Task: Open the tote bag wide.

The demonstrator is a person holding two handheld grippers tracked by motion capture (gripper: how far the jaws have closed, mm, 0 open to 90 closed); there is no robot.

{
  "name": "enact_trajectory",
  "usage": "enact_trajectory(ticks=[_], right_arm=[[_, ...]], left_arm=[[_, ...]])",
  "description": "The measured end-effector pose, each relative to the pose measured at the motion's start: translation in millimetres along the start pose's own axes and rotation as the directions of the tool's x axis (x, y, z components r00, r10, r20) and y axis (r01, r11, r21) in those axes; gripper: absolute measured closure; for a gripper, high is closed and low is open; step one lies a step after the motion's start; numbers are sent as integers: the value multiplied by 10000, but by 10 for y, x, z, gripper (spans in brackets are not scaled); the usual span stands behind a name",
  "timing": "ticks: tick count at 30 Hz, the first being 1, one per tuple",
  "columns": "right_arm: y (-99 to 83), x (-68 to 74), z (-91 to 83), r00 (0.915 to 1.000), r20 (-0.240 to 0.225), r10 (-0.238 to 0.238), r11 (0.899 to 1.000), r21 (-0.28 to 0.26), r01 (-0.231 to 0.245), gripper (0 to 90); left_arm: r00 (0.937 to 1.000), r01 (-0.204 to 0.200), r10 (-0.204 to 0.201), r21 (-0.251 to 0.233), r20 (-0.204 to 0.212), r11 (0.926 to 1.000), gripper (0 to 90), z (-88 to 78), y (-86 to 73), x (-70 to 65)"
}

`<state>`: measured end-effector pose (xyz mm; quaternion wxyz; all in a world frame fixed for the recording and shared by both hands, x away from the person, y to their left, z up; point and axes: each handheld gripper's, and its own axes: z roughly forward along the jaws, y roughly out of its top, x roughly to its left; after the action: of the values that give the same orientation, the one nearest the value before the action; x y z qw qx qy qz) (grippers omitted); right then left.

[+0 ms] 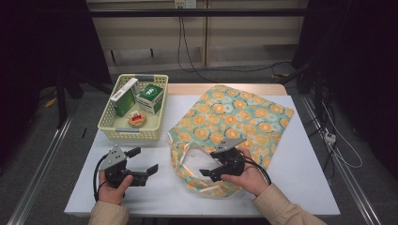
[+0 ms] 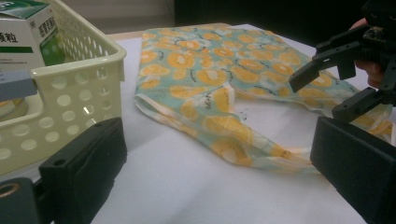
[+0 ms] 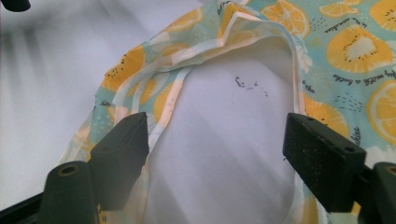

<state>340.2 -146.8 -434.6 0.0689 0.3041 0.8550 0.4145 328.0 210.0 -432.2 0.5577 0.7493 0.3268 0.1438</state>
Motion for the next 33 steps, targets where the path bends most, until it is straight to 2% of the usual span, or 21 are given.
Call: enact_trajectory(ticks=[5,10,18,19,22,24,29,33], right_arm=[[16,37,-4,9999,-4,-118,9998,-139,117,220],[62,119,-1,9994,-311,-169,9993,-336,159,236],[84,204,20,9962,-866,96,9989,-451,-135,278],[89,215,14,9953,-970,62,9986,-512,-112,312],[100,234,11,9937,-1125,24,9977,-676,-101,341],[96,241,26,9919,-1269,-56,9980,-635,-25,377],[87,277,60,9885,-1494,-234,9982,-579,148,389],[86,378,96,9842,-1750,-279,9990,-383,215,391]], left_arm=[[10000,-34,34,13,-82,10000,35,-15,-4,26],[9999,-18,17,-65,-161,10000,35,-47,-3,45],[9992,162,-165,-99,-368,9998,35,-89,-33,100],[9992,156,-159,-83,-370,9998,35,-92,-37,104],[9989,219,-221,-65,-410,9997,35,-91,-50,111],[9989,182,-183,-11,-427,9998,35,-93,-54,119],[9986,217,-218,-26,-477,9998,35,-104,-66,143],[9982,334,-340,-136,-496,9994,35,-113,-68,147]])
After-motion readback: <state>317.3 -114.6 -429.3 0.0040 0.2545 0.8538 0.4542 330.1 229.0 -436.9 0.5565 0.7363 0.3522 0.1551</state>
